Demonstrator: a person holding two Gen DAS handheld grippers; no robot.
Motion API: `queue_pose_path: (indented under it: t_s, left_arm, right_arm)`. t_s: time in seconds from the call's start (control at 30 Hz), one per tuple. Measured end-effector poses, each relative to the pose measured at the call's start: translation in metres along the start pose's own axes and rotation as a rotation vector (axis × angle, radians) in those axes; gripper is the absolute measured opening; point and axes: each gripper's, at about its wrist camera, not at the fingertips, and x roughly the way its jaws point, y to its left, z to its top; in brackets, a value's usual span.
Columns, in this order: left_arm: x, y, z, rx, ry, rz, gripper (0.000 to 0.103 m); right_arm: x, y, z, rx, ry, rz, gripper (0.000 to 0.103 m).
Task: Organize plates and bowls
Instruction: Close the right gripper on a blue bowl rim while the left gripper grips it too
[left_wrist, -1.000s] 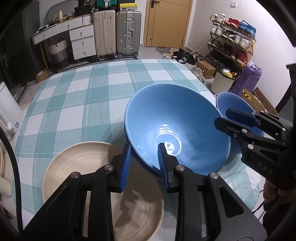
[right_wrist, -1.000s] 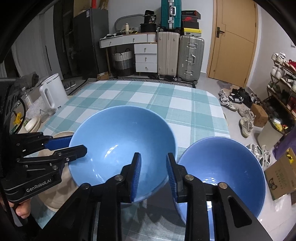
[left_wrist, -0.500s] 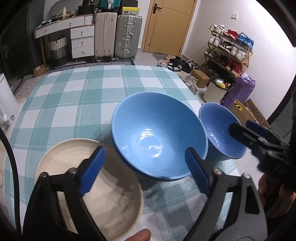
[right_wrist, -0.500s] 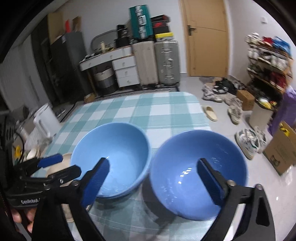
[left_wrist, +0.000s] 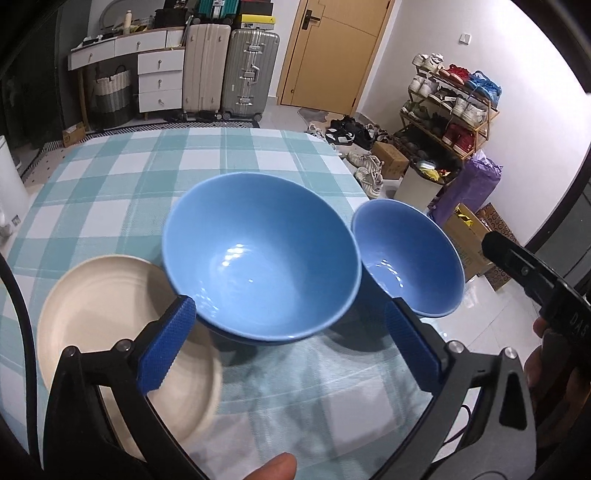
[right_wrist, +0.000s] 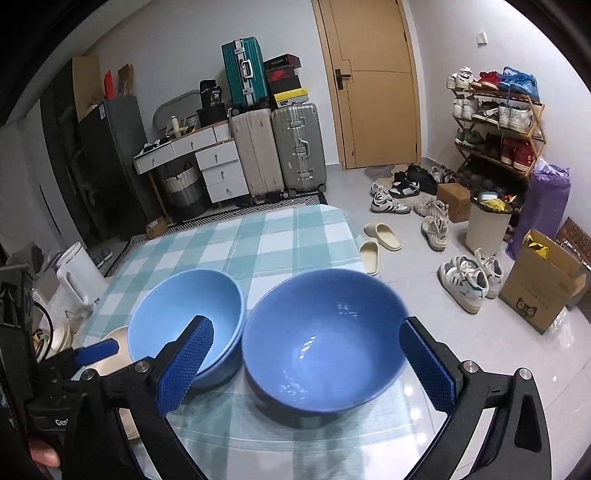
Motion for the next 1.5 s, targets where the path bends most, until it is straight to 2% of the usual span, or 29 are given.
queue_pose_path:
  t_s: [0.1,0.3,0.4,0.47,0.53,0.6,0.63,0.7,0.73,0.8,0.93,1.1,1.33,1.5]
  left_arm:
    - [0.003,-0.014,-0.004,0.005,0.022,-0.018,0.102]
    - [0.001,-0.041,-0.01,0.005,0.032,-0.048,0.102]
    - [0.001,-0.054,-0.012,0.007,0.036,-0.058,0.102]
    - [0.002,-0.06,-0.012,0.007,0.047,-0.083,0.098]
    - [0.006,-0.065,-0.011,0.004,0.064,-0.102,0.087]
    - [0.008,-0.072,-0.012,0.001,0.083,-0.13,0.082]
    - [0.011,-0.075,-0.012,-0.006,0.095,-0.153,0.078]
    - [0.015,-0.08,-0.012,-0.017,0.113,-0.186,0.068]
    - [0.017,-0.082,-0.012,-0.019,0.117,-0.195,0.067]
    - [0.022,-0.088,-0.013,-0.02,0.124,-0.197,0.066]
    - [0.033,-0.098,-0.013,-0.023,0.148,-0.197,0.058]
    - [0.045,-0.102,-0.011,-0.024,0.15,-0.182,0.057]
    - [0.065,-0.096,-0.007,-0.044,0.161,-0.163,0.057]
    - [0.079,-0.095,-0.005,-0.033,0.168,-0.165,0.049]
  right_arm:
    - [-0.003,-0.014,0.0,0.023,0.016,-0.022,0.102]
    - [-0.003,-0.029,-0.001,0.04,0.03,0.022,0.102]
    - [0.002,-0.041,-0.002,0.064,0.048,0.011,0.102]
    - [0.004,-0.05,-0.003,0.083,0.052,0.02,0.102]
    - [0.003,-0.06,-0.004,0.112,0.041,0.045,0.102]
    - [0.005,-0.073,-0.007,0.132,0.046,0.046,0.102]
    - [0.007,-0.077,-0.009,0.14,0.053,0.043,0.1]
    - [0.013,-0.09,-0.011,0.172,0.074,0.039,0.087]
    - [0.015,-0.093,-0.012,0.183,0.084,0.037,0.079]
    - [0.022,-0.098,-0.015,0.19,0.104,0.02,0.079]
    - [0.029,-0.101,-0.018,0.186,0.12,0.036,0.079]
    - [0.038,-0.1,-0.021,0.183,0.125,0.067,0.074]
    - [0.052,-0.098,-0.025,0.181,0.137,0.054,0.051]
    - [0.064,-0.101,-0.028,0.198,0.144,0.037,0.042]
